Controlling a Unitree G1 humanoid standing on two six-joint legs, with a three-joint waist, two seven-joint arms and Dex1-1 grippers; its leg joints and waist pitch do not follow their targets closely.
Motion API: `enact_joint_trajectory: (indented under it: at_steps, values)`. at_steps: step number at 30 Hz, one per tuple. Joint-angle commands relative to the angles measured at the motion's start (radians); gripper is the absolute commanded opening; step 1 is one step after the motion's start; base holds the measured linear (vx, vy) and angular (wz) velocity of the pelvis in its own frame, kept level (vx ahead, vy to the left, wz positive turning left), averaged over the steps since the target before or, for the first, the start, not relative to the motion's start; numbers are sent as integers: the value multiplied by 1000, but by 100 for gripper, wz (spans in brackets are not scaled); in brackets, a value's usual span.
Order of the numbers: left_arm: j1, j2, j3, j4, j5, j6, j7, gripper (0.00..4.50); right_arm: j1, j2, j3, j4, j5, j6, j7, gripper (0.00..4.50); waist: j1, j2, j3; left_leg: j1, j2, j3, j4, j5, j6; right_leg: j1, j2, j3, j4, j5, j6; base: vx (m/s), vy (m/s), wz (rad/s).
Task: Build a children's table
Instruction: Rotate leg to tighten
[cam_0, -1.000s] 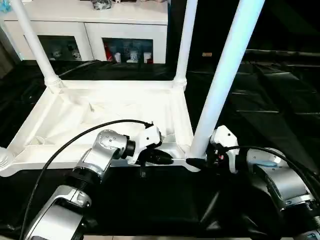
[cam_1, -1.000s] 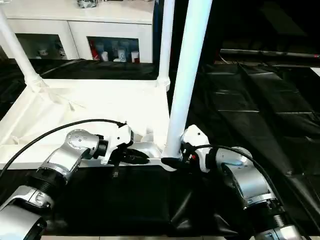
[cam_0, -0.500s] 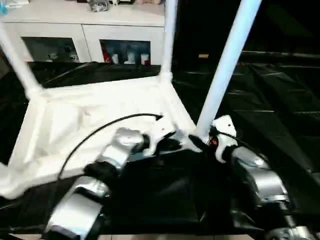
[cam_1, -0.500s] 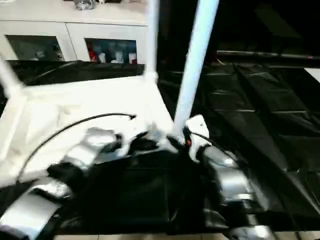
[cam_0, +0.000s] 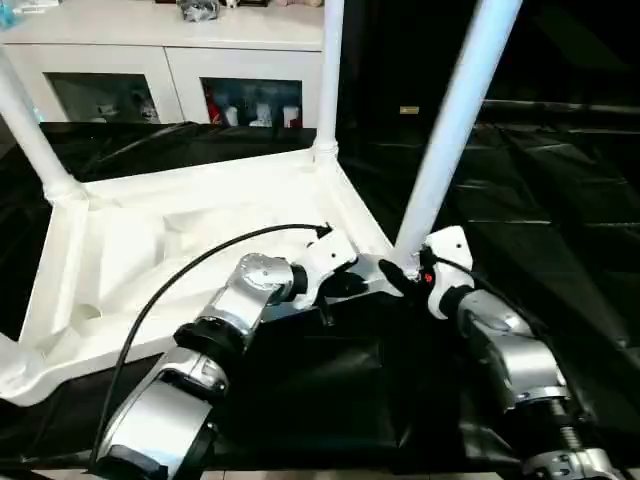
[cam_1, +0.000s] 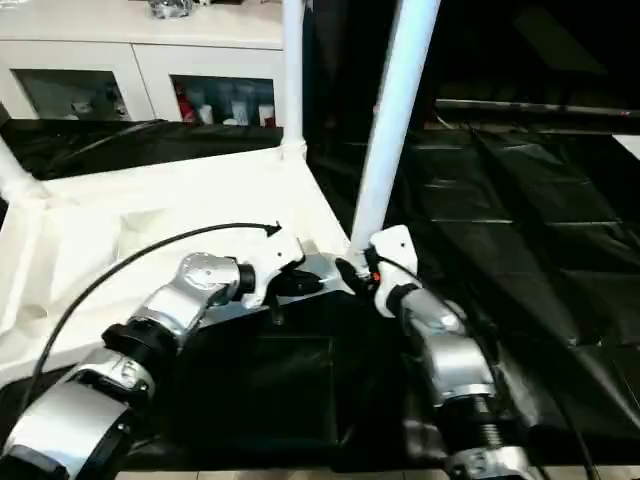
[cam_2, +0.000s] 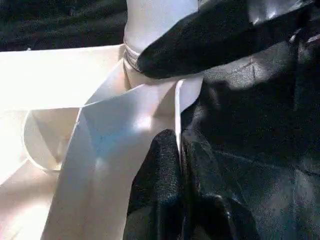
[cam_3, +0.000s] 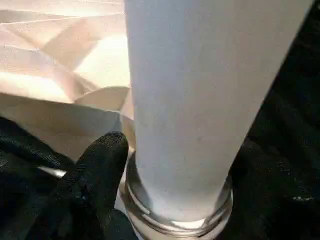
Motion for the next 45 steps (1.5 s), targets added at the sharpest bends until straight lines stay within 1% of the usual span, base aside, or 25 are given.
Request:
enact_joint_trajectory:
  at_steps: [1, 4, 5, 6, 7, 8, 9, 11, 12, 19, 20, 21, 22, 24, 25, 28, 32, 35, 38, 40, 41, 42, 43, 44, 45]
  values:
    - [31, 15, -10, 2, -5, -27, -46, 0, 8, -29, 31, -63, 47, 1, 111, 366, 3, -13, -45, -6, 5, 8, -64, -207, 63, 53, -21, 16, -81, -133, -207, 0, 0, 0]
    - [52, 45, 0, -29, -32, -49, -118, 0, 31, -99, 50, -103, 62, 17, 227, 366, 2, -12, -44, -6, 5, 10, -63, -205, 70, 51, -21, 16, -81, -128, -218, 0, 0, 0]
    - [62, 55, 4, -49, -50, -48, -160, 0, 38, -118, 56, -115, 68, 25, 263, 366, 4, -14, -45, -5, 6, 10, -62, -204, 73, 54, -22, 17, -80, -127, -223, 0, 0, 0]
    - [72, 65, 5, -68, -65, -40, -198, 0, 44, -135, 62, -124, 71, 28, 292, 366, 4, -12, -44, -7, 7, 10, -63, -201, 78, 52, -23, 17, -79, -123, -228, 0, 0, 0]
    - [88, 85, 1, -96, -85, -46, -261, 0, 49, -156, 70, -131, 76, 29, 325, 366, 3, -13, -45, -7, 7, 10, -64, -200, 77, 53, -23, 16, -78, -127, -231, 0, 0, 0]
    - [92, 90, 0, -102, -90, -52, -276, 0, 50, -160, 71, -133, 79, 32, 333, 366, 2, -14, -46, -8, 7, 10, -63, -198, 78, 53, -23, 16, -78, -127, -233, 0, 0, 0]
    - [97, 100, 1, -110, -98, -46, -293, 0, 51, -173, 82, -136, 77, 30, 353, 366, 0, -11, -45, -5, 8, 11, -63, -201, 76, 50, -23, 16, -78, -130, -242, 0, 0, 0]
    - [103, 111, 3, -122, -109, -35, -314, 0, 55, -190, 97, -142, 77, 32, 378, 366, 0, -10, -45, -4, 9, 11, -63, -202, 76, 49, -22, 16, -78, -130, -245, 0, 0, 0]
    - [107, 124, 6, -129, -114, -30, -331, 0, 59, -206, 114, -146, 69, 29, 396, 366, 1, -9, -44, -4, 9, 11, -64, -203, 74, 49, -23, 16, -77, -130, -248, 0, 0, 0]
    - [112, 143, 18, -147, -123, -19, -347, 0, 56, -207, 116, -129, 59, 21, 397, 366, 0, -10, -44, -4, 8, 12, -62, -195, 68, 50, -22, 17, -76, -130, -244, 0, 0, 0]
    - [113, 144, 19, -148, -122, -19, -345, 0, 55, -206, 115, -126, 57, 20, 396, 349, 1, -13, -45, -5, 8, 12, -62, -191, 69, 51, -23, 17, -76, -132, -243, 0, 0, 0]
    - [114, 145, 19, -150, -122, -17, -345, 0, 53, -205, 115, -121, 56, 16, 393, 339, 1, -11, -45, -4, 8, 12, -62, -187, 69, 50, -23, 17, -76, -128, -243, 0, 0, 0]
    - [115, 146, 20, -153, -123, -14, -348, 0, 51, -203, 113, -119, 58, 14, 390, 339, 1, -14, -45, -4, 8, 13, -62, -185, 70, 50, -23, 17, -75, -124, -244, 0, 0, 0]
    - [117, 147, 18, -158, -127, -7, -356, 0, 47, -202, 113, -117, 68, 15, 390, 319, 0, -13, -45, -5, 8, 13, -61, -177, 74, 51, -22, 17, -74, -110, -249, 0, 0, 0]
    - [117, 147, 18, -159, -127, -7, -356, 0, 47, -202, 114, -117, 69, 15, 390, 319, 1, -13, -45, -5, 7, 13, -60, -177, 75, 51, -22, 16, -74, -112, -248, 0, 0, 0]
    - [120, 147, 16, -163, -127, -5, -354, 0, 48, -202, 113, -116, 70, 16, 392, 289, 1, -12, -46, -4, 7, 13, -60, -171, 77, 51, -21, 16, -73, -105, -248, 0, 0, 0]
    - [120, 149, 16, -167, -126, -2, -354, 0, 48, -201, 114, -109, 68, 12, 394, 267, 1, -12, -46, -4, 7, 13, -59, -171, 76, 51, -22, 16, -73, -107, -248, 0, 0, 0]
    - [119, 148, 16, -168, -123, -2, -347, 0, 50, -201, 117, -107, 65, 9, 392, 263, 1, -13, -47, -5, 6, 13, -58, -162, 79, 53, -21, 16, -71, -94, -250, 0, 0, 0]
    - [108, 133, 14, -149, -105, -2, -298, 0, 51, -183, 110, -92, 54, 4, 350, 262, 0, -13, -47, -6, 6, 14, -57, -159, 81, 53, -21, 16, -71, -84, -255, 0, 0, 0]
    - [84, 92, 11, -104, -71, -1, -198, 0, 39, -124, 80, -46, 33, 4, 224, 262, -3, -13, -45, -5, 4, 14, -58, -174, 66, 49, -21, 16, -75, -132, -242, 0, 0, 0]
    - [80, 84, 9, -97, -66, 0, -183, 0, 37, -112, 75, -39, 28, 6, 199, 262, -3, -12, -45, -4, 3, 14, -60, -185, 59, 47, -20, 16, -78, -153, -238, 0, 0, 0]
    - [70, 56, 2, -80, -53, 5, -142, 0, 34, -73, 65, -23, 14, 19, 121, 262, -5, -13, -44, -4, 3, 12, -62, -196, 44, 47, -20, 15, -80, -186, -228, 0, 0, 0]
    - [68, 49, 1, -77, -50, 7, -134, 0, 33, -64, 64, -20, 10, 22, 104, 262, -6, -14, -44, -3, 3, 11, -63, -204, 34, 47, -20, 15, -81, -201, -218, 0, 0, 0]
    - [61, 30, -3, -67, -44, 16, -111, 0, 32, -41, 62, -12, -2, 33, 56, 262, -5, -14, -44, -3, 3, 11, -63, -206, 33, 48, -20, 15, -81, -206, -213, 0, 0, 0]
    - [49, -3, -8, -47, -32, 21, -62, 0, 31, 1, 53, -6, -13, 48, -17, 262, -6, -12, -44, -2, 3, 13, -62, -211, 33, 43, -20, 17, -82, -206, -208, 0, 0, 0]
